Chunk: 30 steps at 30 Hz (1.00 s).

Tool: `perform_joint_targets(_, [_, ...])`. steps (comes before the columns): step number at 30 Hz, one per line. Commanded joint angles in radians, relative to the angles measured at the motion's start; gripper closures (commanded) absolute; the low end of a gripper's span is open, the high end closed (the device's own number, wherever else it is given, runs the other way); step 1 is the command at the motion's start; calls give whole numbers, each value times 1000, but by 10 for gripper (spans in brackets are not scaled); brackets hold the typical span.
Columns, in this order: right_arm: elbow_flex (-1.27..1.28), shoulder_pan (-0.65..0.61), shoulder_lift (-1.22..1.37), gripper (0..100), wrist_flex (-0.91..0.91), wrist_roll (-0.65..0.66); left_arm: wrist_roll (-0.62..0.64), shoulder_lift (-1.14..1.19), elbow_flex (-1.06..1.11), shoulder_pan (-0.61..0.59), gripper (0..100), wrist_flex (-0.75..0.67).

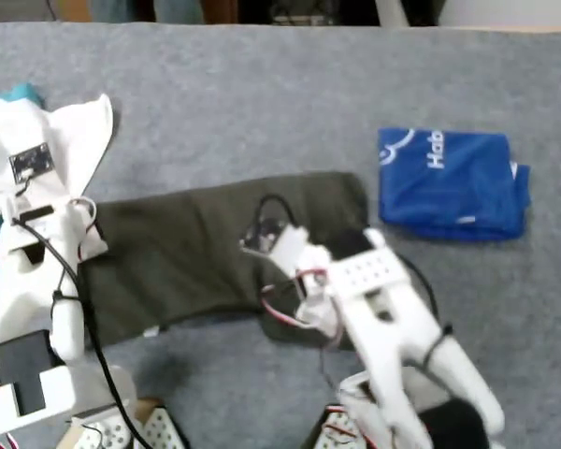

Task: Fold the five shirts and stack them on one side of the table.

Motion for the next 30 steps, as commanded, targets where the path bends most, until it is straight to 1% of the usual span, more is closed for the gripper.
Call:
perform_joint_targets(1, [-74, -6, -165, 985, 63, 44, 6, -5, -44, -7, 972, -11])
perform_joint_targets(3, [-142, -6, -197, 985, 61, 44, 9, -5, -44, -7, 972, -12])
perform_joint_targets(5, [-185, -6, -174, 985, 25, 26, 14, -5, -44, -7, 972, -12])
perform_joint_targets(10, [-145, -5, 35, 985, -259, -123, 15, 5, -39, -4, 972, -12])
perform_joint_targets(13, [-131, -6, 180, 985, -339, -146, 17, 6, -33, 2, 972, -12])
perform_joint_targets(15, [-131, -9, 245, 985, -328, -146, 43, 8, -33, 2, 972, -12])
perform_joint_targets(19, [-127, -11, 232, 985, -196, -143, 77, 25, -31, -1, 971, -12])
perform_joint_targets(23, [-84, -21, 77, 985, -60, -132, 78, 68, -44, 2, 971, -12])
perform_joint_targets(25, [-13, -66, -31, 985, -9, -74, 78, 78, -44, 2, 971, -12])
perform_joint_targets(28, [93, -143, -171, 985, 25, -55, 78, 81, -44, 2, 971, -12])
perform_joint_targets(30, [91, -107, -243, 985, 18, -48, 80, 84, -44, 2, 971, -12])
